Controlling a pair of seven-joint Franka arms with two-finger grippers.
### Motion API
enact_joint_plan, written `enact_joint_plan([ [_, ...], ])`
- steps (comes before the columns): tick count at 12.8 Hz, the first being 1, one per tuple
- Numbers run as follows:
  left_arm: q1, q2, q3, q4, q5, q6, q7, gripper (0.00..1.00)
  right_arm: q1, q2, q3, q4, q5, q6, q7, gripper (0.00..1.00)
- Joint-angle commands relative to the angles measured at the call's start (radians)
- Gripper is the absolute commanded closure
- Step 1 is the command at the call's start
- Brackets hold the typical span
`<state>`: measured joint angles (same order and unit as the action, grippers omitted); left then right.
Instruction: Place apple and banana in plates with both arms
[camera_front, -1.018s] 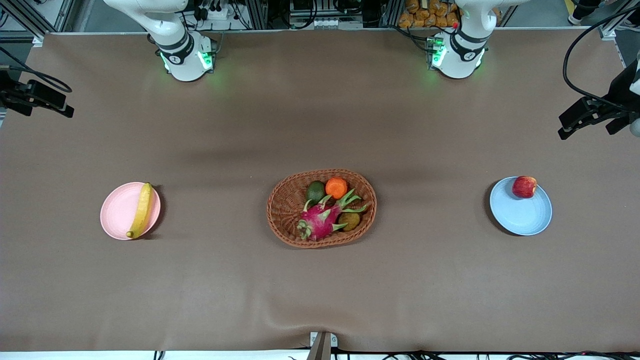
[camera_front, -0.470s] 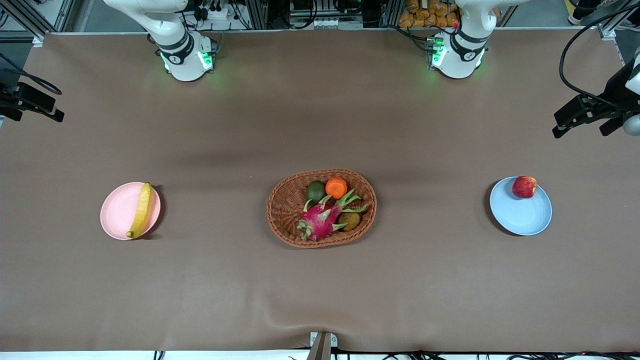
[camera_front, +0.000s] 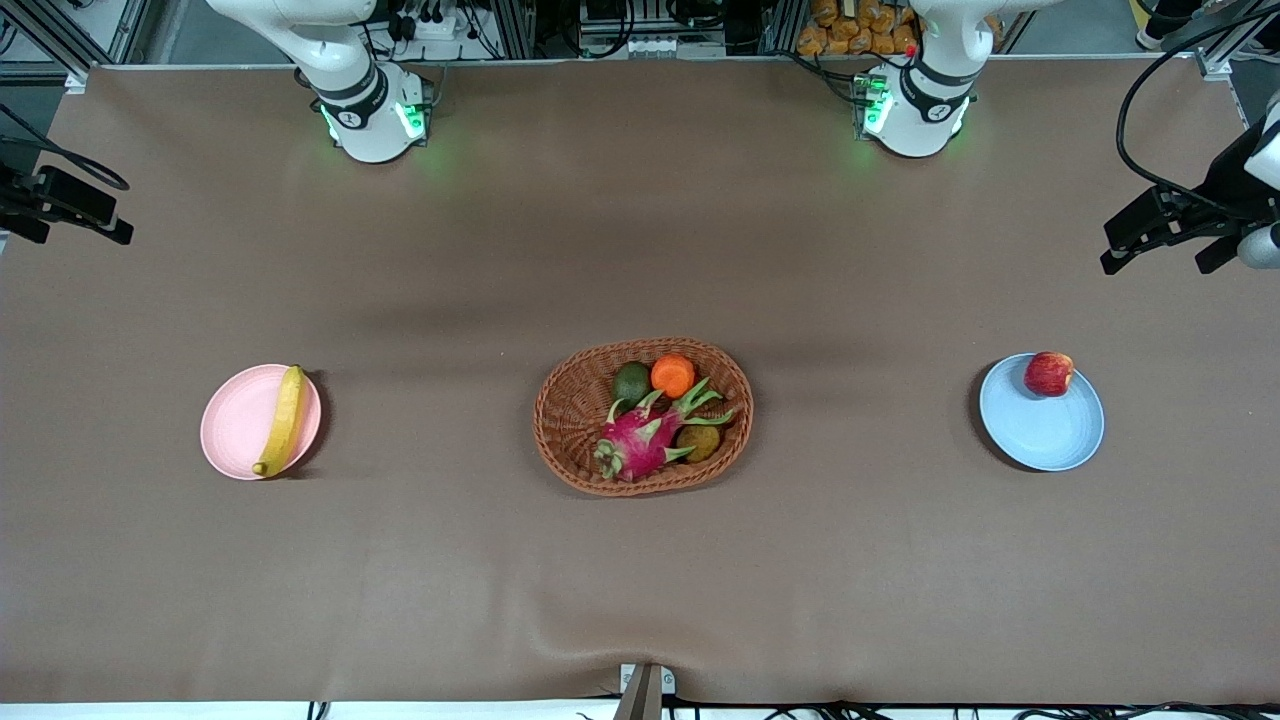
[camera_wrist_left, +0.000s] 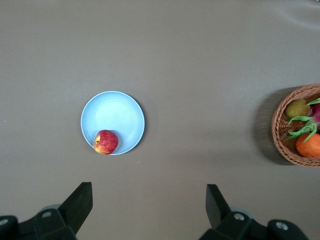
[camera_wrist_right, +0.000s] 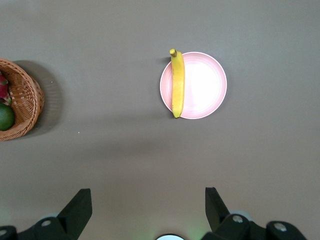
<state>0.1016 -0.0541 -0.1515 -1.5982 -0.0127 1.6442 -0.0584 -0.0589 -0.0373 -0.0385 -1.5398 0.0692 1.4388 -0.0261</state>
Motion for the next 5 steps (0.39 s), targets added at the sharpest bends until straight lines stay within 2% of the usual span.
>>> enact_joint_plan([
  [1, -0.002, -0.006, -0.005, 0.027, -0.016, -0.043, 0.015, 0.00, 0.008, -0.003, -0.006, -0.002, -0.016, -0.004, -0.011, 0.00],
  [5, -0.005, -0.004, -0.010, 0.038, -0.012, -0.067, 0.012, 0.00, 0.007, -0.003, -0.006, -0.010, -0.016, -0.004, -0.011, 0.00],
])
